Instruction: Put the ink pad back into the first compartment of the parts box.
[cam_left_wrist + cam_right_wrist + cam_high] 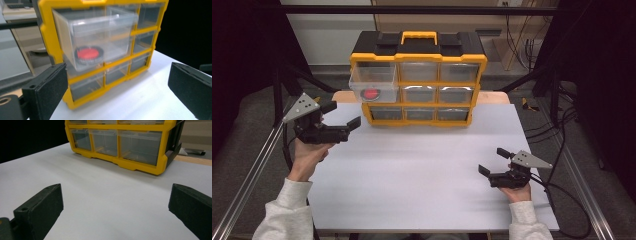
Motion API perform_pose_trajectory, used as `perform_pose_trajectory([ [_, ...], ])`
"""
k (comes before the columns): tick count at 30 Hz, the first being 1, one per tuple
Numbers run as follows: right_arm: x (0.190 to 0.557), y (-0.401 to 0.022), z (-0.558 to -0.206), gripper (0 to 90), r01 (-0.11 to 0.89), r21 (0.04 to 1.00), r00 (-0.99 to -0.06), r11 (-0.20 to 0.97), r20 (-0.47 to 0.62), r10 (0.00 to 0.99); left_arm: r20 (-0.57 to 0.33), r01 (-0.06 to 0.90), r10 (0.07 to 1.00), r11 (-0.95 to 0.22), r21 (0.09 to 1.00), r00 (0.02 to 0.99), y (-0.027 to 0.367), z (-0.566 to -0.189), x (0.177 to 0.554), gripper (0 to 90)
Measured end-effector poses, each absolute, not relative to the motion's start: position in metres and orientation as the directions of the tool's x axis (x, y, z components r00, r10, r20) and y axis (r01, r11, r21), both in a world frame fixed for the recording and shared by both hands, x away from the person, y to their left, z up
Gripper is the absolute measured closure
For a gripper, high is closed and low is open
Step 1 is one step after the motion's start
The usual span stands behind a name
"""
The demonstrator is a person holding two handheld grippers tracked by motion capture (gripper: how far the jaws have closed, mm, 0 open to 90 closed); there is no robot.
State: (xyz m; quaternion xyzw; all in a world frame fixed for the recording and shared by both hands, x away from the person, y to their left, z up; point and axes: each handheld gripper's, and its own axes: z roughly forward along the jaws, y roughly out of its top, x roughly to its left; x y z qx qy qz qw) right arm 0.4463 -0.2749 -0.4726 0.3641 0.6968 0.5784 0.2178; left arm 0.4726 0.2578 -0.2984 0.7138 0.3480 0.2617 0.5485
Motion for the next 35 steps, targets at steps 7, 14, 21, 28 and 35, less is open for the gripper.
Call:
perform_pose_trajectory([
  [7, 0.447, -0.275, -0.473, 0.2, 0.255, 0.964, -0.641, 0.07, 0.114, 0.759, -0.04, 0.25, 0.777, -0.153, 0.956, 0.628, 0.262, -0.344, 0.466, 2.1],
  [14, 0.446, -0.275, -0.473, 0.2, 0.259, 0.964, -0.64, 0.065, 0.121, 0.759, -0.082, 0.282, 0.775, -0.127, 0.951, 0.626, 0.266, -0.384, 0.461, 2.4],
  [21, 0.447, -0.274, -0.473, 0.2, 0.262, 0.963, -0.638, 0.066, 0.122, 0.76, -0.082, 0.283, 0.77, -0.132, 0.95, 0.633, 0.271, -0.412, 0.457, 2.7],
  [28, 0.447, -0.274, -0.474, 0.2, 0.265, 0.962, -0.638, 0.068, 0.122, 0.76, -0.096, 0.308, 0.778, -0.129, 0.943, 0.621, 0.278, -0.43, 0.454, 2.9],
  [35, 0.447, -0.273, -0.475, 0.2, 0.277, 0.958, -0.637, 0.068, 0.13, 0.76, -0.086, 0.335, 0.787, -0.159, 0.929, 0.611, 0.279, -0.441, 0.455, 2.7],
])
